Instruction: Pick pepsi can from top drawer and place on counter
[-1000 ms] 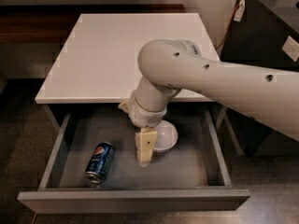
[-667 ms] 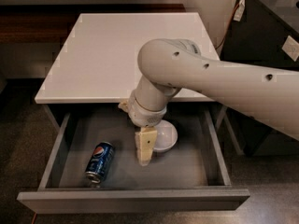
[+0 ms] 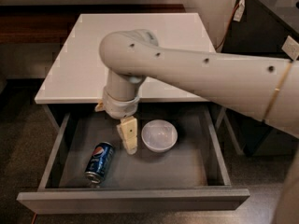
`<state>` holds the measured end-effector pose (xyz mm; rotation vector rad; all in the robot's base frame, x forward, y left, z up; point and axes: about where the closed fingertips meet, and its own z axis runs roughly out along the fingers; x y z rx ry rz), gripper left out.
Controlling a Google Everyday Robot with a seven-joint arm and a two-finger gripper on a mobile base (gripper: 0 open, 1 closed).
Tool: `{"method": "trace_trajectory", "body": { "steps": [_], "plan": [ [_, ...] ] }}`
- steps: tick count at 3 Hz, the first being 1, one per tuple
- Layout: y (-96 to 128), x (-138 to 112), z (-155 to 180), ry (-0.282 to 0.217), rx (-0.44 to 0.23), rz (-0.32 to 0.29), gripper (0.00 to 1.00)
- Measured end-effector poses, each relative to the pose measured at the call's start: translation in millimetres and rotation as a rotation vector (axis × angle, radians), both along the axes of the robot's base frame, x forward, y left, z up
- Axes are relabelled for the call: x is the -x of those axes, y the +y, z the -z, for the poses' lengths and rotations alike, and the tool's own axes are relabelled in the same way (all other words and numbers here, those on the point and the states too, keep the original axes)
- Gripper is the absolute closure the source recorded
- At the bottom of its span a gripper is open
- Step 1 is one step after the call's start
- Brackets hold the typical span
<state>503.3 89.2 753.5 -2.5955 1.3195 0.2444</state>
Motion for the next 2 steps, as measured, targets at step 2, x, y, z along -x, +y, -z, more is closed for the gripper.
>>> {"method": "trace_trajectory", "body": {
  "steps": [2],
  "plan": [
    [43.0,-12.3,29.9,-0.044,0.073,-0.156,0.00]
  ]
}}
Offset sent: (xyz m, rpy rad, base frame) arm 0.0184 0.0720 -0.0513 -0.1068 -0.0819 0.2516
